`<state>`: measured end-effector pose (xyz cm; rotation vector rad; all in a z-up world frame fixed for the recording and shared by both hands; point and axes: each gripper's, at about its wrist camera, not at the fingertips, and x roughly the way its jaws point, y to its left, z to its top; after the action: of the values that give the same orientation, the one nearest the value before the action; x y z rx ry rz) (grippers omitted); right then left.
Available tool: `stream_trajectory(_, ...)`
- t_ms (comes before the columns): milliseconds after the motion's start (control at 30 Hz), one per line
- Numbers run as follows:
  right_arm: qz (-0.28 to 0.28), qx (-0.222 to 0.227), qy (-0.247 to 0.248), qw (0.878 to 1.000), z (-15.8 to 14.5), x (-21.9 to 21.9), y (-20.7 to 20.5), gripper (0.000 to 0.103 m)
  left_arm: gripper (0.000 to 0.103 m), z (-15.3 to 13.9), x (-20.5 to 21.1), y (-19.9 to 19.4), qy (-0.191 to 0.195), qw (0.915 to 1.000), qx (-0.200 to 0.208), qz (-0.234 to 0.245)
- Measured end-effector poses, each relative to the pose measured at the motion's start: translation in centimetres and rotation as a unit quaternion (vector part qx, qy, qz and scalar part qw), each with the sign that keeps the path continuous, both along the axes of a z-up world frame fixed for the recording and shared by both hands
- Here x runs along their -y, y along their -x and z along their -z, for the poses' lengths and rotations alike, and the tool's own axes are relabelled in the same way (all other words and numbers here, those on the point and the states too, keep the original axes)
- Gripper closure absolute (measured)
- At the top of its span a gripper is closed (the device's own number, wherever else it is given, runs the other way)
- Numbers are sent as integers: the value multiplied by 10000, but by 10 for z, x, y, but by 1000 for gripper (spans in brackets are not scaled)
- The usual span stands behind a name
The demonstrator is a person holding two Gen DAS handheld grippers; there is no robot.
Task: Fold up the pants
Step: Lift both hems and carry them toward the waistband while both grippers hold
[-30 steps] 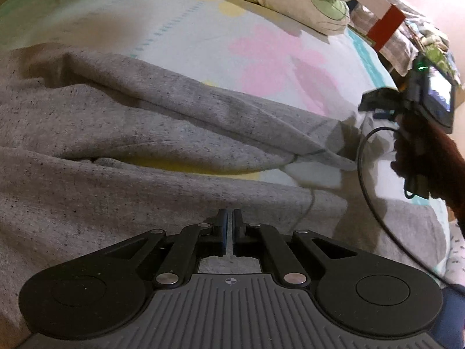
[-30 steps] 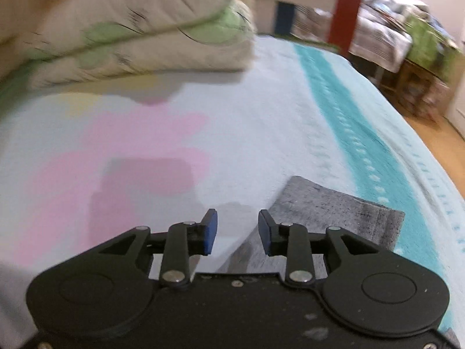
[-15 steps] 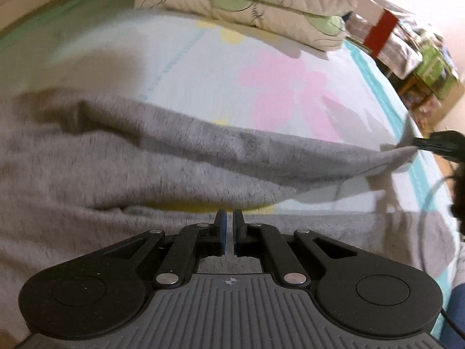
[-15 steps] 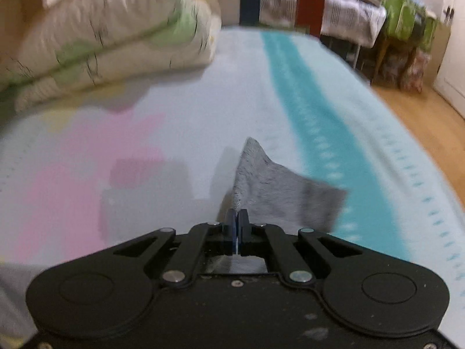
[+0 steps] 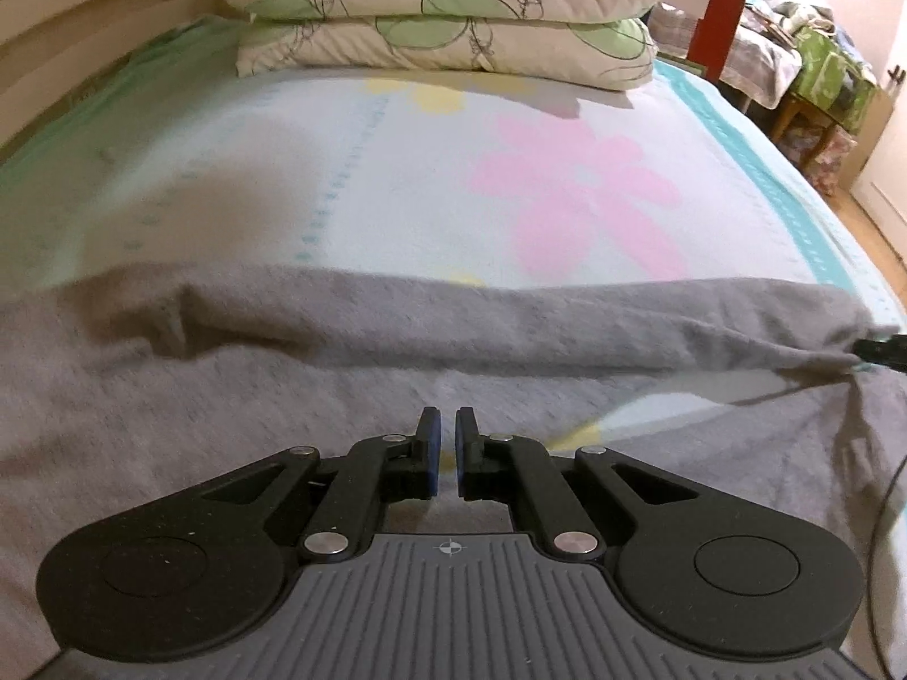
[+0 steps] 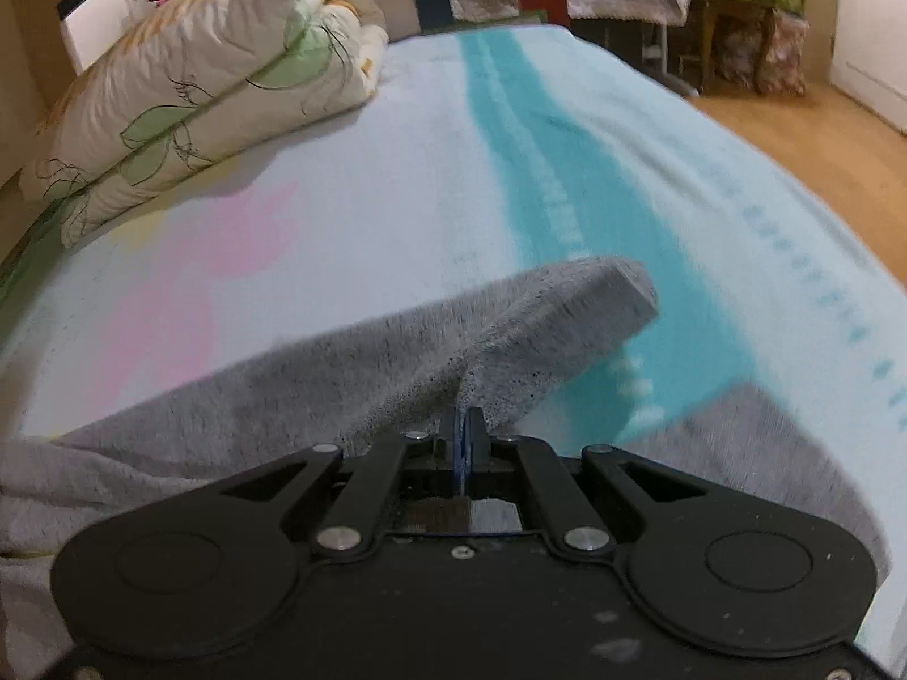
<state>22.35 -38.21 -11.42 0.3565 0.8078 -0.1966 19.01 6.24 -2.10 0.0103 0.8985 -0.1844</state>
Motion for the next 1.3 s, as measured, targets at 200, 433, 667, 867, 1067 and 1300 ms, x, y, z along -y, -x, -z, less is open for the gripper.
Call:
stream_trajectory(200,-31,96,-40,9999,-1,3,-4,101,98,-2,-5,-18,-392,9943,505,853)
stream_trajectory(433,-34,152,-164,9997,-6,8,0,101,30,6,18,-37,-1326,9550,819,2523)
stream_trajectory(667,-71,106,-233,9996,-5,11,-2,101,16,17,16,-61,-1805,9240,759,3286)
stream_trajectory(867,-110,79,-239,9996,-6,12,-7,100,16,25,-10,-92,-1534,9156,176,3712)
stream_trajectory(1067,-136,22,-225,9997,0,10,-13,99,16,31,-28,-121,-1216,9229,-278,3644)
stream_trajectory(1300,-138,-34,-216,9997,5,6,-17,99,90,35,-35,-124,-649,9456,-670,3116)
